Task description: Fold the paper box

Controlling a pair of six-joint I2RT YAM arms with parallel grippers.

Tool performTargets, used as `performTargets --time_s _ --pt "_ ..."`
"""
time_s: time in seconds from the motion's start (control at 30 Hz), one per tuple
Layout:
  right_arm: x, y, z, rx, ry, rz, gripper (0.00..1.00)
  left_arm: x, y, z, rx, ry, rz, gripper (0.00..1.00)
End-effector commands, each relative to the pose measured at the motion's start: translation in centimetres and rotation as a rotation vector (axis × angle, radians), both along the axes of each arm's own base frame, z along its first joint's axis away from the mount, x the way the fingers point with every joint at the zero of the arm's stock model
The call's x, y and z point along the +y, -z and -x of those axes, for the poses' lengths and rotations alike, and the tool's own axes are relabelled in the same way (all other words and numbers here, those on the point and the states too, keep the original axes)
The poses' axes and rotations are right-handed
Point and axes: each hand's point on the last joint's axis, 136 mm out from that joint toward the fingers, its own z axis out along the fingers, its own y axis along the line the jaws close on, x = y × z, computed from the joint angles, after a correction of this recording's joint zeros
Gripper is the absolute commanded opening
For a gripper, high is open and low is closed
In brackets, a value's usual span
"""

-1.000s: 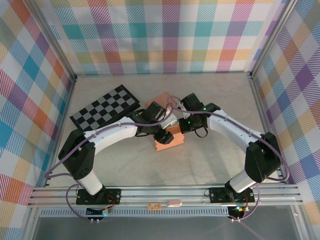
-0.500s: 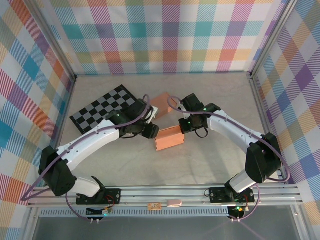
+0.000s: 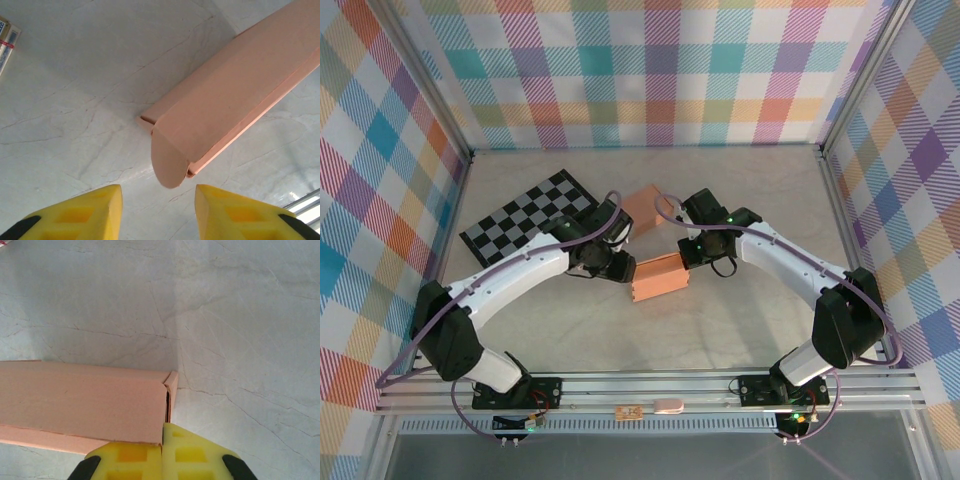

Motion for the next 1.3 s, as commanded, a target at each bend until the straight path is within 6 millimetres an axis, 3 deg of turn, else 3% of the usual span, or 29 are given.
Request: performTargets --time_s 0.0,0.17,0.7,1.07,1.27 --pt "-0.6 0.2 1.2 0.025 0.010 0.017 0.00 -0.6 -0.4 -0.4 0.020 -0.017 0.023 0.40" --pt "-0.6 0.3 1.2 0.024 0.014 0.015 0.00 -1.2 -0.3 -0.6 0.029 -0.015 0.039 0.30" --pt "-0.6 0.6 1.6 0.017 0.018 0.023 0.00 -1.7 0.6 0.5 0.035 -0.008 0.003 0.25" --pt "-1.3 1.3 3.0 0.020 0.014 0.042 0.00 -2.1 1.2 1.5 0.089 -0.085 0.034 0.10" --pt "-1.0 1.5 3.0 0.017 0.008 0.051 0.00 -2.5 1.2 1.7 0.120 -0.143 0.069 0.07"
